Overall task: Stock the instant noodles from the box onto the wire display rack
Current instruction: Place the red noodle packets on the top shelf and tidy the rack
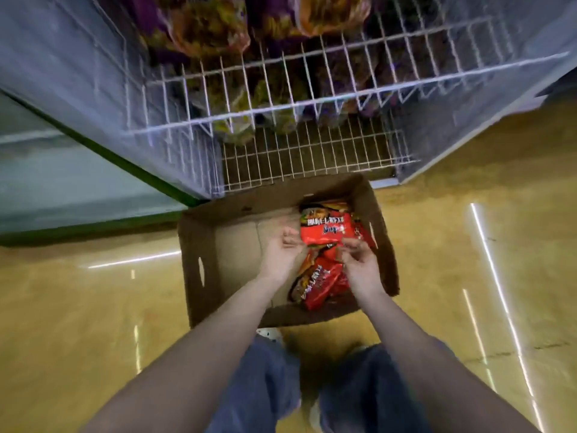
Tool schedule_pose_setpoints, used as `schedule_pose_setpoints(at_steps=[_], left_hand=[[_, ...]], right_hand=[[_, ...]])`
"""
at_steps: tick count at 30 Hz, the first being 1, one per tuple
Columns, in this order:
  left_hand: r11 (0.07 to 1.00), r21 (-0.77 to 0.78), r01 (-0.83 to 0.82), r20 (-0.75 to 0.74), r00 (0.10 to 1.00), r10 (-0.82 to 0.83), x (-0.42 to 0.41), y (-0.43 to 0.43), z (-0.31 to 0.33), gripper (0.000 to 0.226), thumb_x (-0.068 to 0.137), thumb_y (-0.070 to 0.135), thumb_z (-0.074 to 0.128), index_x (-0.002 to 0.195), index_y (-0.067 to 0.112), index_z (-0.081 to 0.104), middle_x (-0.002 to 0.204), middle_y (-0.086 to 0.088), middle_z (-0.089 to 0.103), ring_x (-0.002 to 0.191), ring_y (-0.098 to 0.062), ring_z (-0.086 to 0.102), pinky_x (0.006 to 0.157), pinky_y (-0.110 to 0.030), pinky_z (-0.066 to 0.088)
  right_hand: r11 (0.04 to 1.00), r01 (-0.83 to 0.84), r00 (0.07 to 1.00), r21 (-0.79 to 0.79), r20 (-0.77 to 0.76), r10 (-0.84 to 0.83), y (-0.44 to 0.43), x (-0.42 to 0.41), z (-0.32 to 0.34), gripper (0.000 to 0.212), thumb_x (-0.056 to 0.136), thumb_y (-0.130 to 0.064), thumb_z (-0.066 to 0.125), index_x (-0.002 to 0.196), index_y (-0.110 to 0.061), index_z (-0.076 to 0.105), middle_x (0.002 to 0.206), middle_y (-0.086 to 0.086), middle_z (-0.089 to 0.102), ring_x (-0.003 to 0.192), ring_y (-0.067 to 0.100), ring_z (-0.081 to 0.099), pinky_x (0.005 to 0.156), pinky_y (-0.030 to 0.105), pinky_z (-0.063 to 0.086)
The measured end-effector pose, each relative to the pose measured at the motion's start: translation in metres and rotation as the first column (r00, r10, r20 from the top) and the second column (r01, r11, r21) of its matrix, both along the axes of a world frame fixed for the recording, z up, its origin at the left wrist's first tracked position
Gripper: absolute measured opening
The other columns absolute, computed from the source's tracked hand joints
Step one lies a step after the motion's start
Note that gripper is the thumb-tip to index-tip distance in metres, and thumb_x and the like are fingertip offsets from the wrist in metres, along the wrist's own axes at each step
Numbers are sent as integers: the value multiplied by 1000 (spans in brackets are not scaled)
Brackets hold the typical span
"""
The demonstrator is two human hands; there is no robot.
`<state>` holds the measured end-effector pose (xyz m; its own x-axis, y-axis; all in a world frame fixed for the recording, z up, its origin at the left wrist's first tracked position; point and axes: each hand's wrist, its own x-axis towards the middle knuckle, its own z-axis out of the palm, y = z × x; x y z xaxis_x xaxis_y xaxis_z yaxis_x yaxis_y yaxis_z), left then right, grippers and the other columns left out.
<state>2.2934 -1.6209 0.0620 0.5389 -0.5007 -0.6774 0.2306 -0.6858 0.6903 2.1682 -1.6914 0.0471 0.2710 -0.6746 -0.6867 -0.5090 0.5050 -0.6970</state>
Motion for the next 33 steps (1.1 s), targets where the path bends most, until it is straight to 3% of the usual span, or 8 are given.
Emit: schedule_pose_setpoints(at_steps=[3,5,9,14,19,22,27,33], left_hand=[[999,32,-1,6,1000,1,-4,-10,-85,22,87,3,60,94,18,47,85,5,52,90,-13,52,77,-21,43],[997,75,-12,59,998,7,-4,-20,-141,34,84,9,67,111,11,45,99,-3,57,95,-17,55,88,-28,44],[970,184,-156,108,985,137,-2,-36,-234,59,81,25,70,128,4,42,123,-20,55,112,-35,54,98,-42,43],[924,191,-331,-64,935,349,2,-51,-292,68,80,45,69,128,2,45,127,-15,54,117,-32,53,100,-37,39],[885,206,-417,-311,829,464,10,-60,-291,38,82,22,72,107,1,52,111,-15,62,92,-30,61,81,-38,52],[888,233,-396,-397,795,459,16,-60,-290,42,82,10,69,117,-1,49,107,-18,64,79,-28,63,67,-38,56],[923,278,-267,-446,815,370,26,-49,-282,36,85,-4,55,117,2,42,87,-14,58,64,-22,60,37,-25,50],[873,455,-172,-270,908,320,29,-17,-294,34,72,-4,48,105,7,46,94,-15,54,86,-32,59,56,-35,48]], right_hand=[[999,-29,999,-43,-44,27,-2,7,-76,15,93,-8,51,107,-11,55,90,-7,59,88,12,57,78,12,47],[996,-24,995,-87,-102,15,-1,14,-121,15,93,-4,49,104,-11,54,85,-9,55,85,12,55,68,3,41],[992,-39,967,-123,-255,7,7,22,-192,18,92,-8,52,109,-13,56,101,1,63,98,21,60,90,32,48],[947,-179,919,-266,-388,65,5,18,-231,14,93,-17,51,106,-21,55,94,-4,63,86,19,62,74,31,51],[944,-165,924,-287,-379,47,4,21,-224,15,93,-17,51,107,-18,56,94,0,64,86,23,64,75,36,55],[937,-140,931,-320,-366,14,4,21,-222,12,91,-16,53,102,-19,57,99,0,64,95,22,62,83,39,53],[890,-281,802,-359,-598,12,-7,15,-224,25,87,-27,59,110,-19,56,125,7,51,123,27,40,105,41,30],[987,-162,750,-24,-653,107,-9,2,-215,85,74,-37,76,138,-13,26,141,20,34,131,38,36,103,49,37]])
